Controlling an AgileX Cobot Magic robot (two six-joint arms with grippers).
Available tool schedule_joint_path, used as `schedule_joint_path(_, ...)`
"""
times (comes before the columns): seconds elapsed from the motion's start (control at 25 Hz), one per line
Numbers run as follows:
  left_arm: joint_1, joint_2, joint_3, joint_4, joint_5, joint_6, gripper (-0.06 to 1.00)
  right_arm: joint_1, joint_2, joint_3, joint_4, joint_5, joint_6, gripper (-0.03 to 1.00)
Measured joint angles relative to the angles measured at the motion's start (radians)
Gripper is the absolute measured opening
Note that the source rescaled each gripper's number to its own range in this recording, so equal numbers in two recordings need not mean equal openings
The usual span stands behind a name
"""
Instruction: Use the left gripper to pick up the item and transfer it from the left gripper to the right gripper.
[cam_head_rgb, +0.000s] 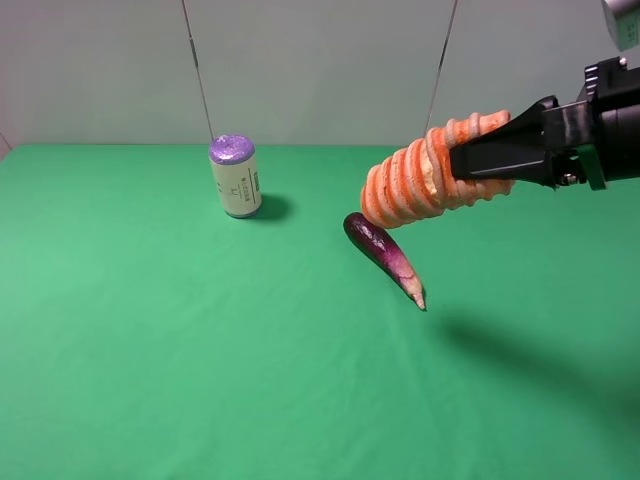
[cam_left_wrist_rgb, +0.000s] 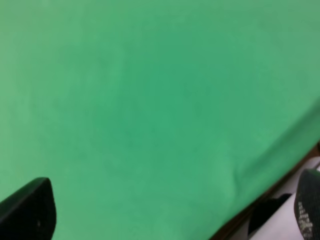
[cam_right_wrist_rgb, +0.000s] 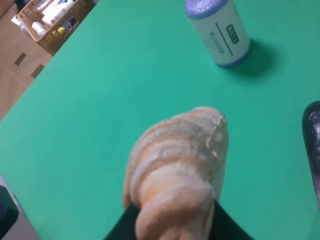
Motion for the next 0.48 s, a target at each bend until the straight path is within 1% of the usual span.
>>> schedule_joint_path(0.08, 0.055, 0.0, 0.001, 0.0, 0.0, 0.0, 0.94, 0.0, 0.0, 0.0, -0.001, 0.0, 0.0, 0.02)
schedule_joint_path(0.24, 0.236, 0.0, 0.001, 0.0, 0.0, 0.0, 0.94, 0.0, 0.0, 0.0, -0.006, 0.0, 0.0, 0.02)
schedule_joint_path(0.48, 0.577, 0.0, 0.001, 0.001, 0.0, 0.001, 0.94, 0.0, 0.0, 0.0, -0.01, 0.0, 0.0, 0.02)
